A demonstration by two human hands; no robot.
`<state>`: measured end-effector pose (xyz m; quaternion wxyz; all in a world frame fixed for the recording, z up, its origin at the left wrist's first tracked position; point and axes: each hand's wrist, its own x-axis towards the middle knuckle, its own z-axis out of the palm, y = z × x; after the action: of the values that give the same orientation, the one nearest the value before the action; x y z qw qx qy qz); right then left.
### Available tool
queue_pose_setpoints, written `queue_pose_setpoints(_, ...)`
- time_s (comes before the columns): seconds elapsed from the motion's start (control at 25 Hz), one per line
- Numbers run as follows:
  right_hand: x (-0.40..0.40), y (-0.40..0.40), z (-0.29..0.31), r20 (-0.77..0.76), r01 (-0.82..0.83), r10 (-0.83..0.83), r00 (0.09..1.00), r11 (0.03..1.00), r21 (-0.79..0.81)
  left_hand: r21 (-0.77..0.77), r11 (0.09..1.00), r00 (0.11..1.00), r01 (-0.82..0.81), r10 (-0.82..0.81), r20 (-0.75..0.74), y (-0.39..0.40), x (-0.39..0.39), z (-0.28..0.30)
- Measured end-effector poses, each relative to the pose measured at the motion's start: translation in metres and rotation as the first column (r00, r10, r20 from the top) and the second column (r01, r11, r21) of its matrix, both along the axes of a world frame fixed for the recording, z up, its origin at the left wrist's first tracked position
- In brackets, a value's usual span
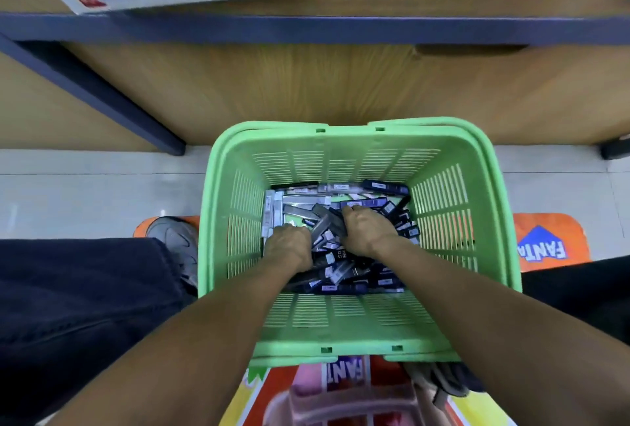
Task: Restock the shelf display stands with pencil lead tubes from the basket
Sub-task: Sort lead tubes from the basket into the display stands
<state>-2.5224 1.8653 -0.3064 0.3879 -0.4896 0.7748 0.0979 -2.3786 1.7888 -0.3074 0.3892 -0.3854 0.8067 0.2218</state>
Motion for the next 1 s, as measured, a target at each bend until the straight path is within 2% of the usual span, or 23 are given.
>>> queue_pose_setpoints(0.24,0.003,0.005,-0.001,0.020,0.184,-0.183,0.983,0.982,-0.033,-0.036,0.990,0.973,-0.138,0.128,-0.191,0.004,-0.010,0.004)
queue_pose_setpoints(0.32,0.005,0.006,-0.004,0.022,0.232,-0.232,0.973,0.972,-0.033,0.004,0.986,0.966,-0.168,0.166,-0.197,0.004,-0.011,0.002)
queue_pose_setpoints(0.48,-0.001,-0.001,-0.008,0.081,0.293,-0.297,0.952,0.955,0.047,0.120,0.968,0.966,-0.219,0.233,-0.114,0.004,-0.011,0.000)
queue_pose_setpoints(0.64,-0.002,-0.004,-0.011,0.127,0.272,-0.287,0.949,0.954,0.127,0.102,0.980,0.979,-0.172,0.181,-0.095,0.004,-0.007,-0.006)
queue_pose_setpoints(0.84,0.002,0.000,-0.012,0.029,0.202,-0.205,0.978,0.975,0.094,0.025,0.962,0.948,-0.271,0.271,-0.165,0.002,-0.006,-0.007)
queue_pose_setpoints(0.92,0.005,0.001,-0.012,0.003,0.211,-0.211,0.977,0.975,0.072,0.105,0.906,0.888,-0.409,0.422,-0.184,0.000,-0.012,-0.006)
queue_pose_setpoints(1.0,0.003,-0.002,-0.011,0.024,0.267,-0.269,0.963,0.961,0.077,0.245,0.741,0.725,-0.626,0.668,-0.167,0.000,-0.018,-0.004)
